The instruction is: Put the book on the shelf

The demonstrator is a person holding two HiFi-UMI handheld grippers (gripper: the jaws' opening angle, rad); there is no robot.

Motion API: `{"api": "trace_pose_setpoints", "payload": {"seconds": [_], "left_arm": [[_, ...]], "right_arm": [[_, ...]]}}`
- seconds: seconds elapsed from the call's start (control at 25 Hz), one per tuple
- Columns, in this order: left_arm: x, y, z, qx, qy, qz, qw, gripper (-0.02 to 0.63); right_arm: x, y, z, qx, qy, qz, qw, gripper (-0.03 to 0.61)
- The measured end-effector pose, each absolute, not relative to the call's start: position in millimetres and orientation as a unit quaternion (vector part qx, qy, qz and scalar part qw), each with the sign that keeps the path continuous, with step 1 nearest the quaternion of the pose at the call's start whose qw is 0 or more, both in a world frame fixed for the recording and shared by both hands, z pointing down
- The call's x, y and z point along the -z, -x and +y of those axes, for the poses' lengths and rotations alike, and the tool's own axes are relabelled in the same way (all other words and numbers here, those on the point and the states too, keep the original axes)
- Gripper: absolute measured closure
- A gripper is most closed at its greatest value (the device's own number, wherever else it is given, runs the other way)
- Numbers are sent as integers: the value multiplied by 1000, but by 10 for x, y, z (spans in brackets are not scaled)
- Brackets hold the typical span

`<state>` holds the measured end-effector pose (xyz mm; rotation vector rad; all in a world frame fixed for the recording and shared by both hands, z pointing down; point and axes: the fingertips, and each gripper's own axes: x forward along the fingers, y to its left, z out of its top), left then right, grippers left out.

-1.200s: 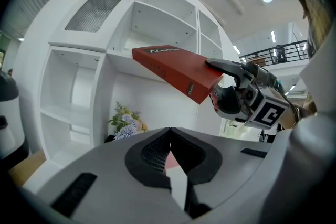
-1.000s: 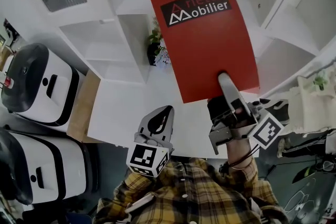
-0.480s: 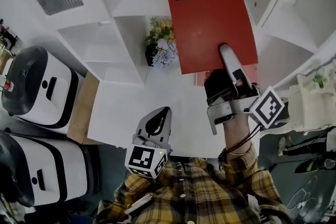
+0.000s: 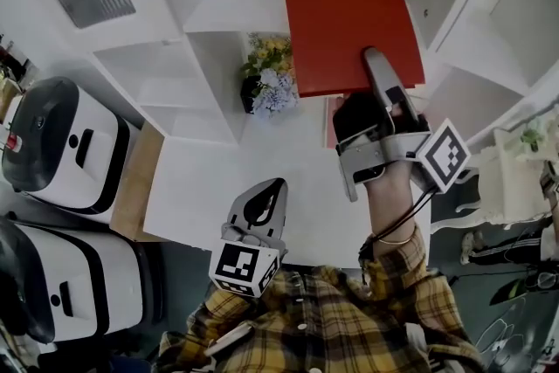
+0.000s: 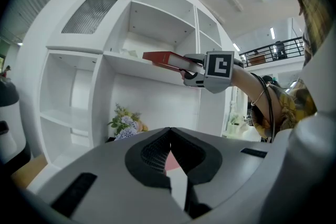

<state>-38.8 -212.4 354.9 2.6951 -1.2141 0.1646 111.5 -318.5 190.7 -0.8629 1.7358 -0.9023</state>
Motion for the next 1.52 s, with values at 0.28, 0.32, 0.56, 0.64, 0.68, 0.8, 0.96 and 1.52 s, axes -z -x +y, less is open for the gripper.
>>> {"api": "trace_pose_setpoints", "payload": {"seconds": [0.28, 0.32, 0.56, 0.64, 0.68, 0.8, 0.96, 1.52], "left_arm": [[-3506, 280, -2153, -57, -911, -401, 81, 594], [-3500, 270, -2156, -57, -911, -400, 79, 594], [-3481, 245, -2188, -55, -912, -399, 75, 594], [-3486, 241, -2191, -55, -912, -399, 75, 594], [-3489, 236, -2189, -55, -913, -398, 75, 594], [-3493, 214, -2175, -56, -913, -396, 75, 594], [-3495, 199, -2175, -56, -915, -393, 74, 594], [-3485, 193, -2175, -56, -916, -391, 72, 594]], "right_arm": [[-1819, -1196, -3354, 387, 355, 687, 501, 407], [-1809, -1205, -3368, 388, 356, 685, 504, 405], [-1719, -1236, -3421, 381, 355, 680, 516, 357], [-1690, -1234, -3414, 379, 349, 681, 521, 342], [-1677, -1231, -3406, 377, 345, 682, 524, 331], [-1655, -1228, -3382, 373, 337, 686, 526, 313], [-1649, -1226, -3353, 371, 331, 690, 526, 311], [-1643, -1112, -3160, 372, 303, 701, 528, 305]]}}
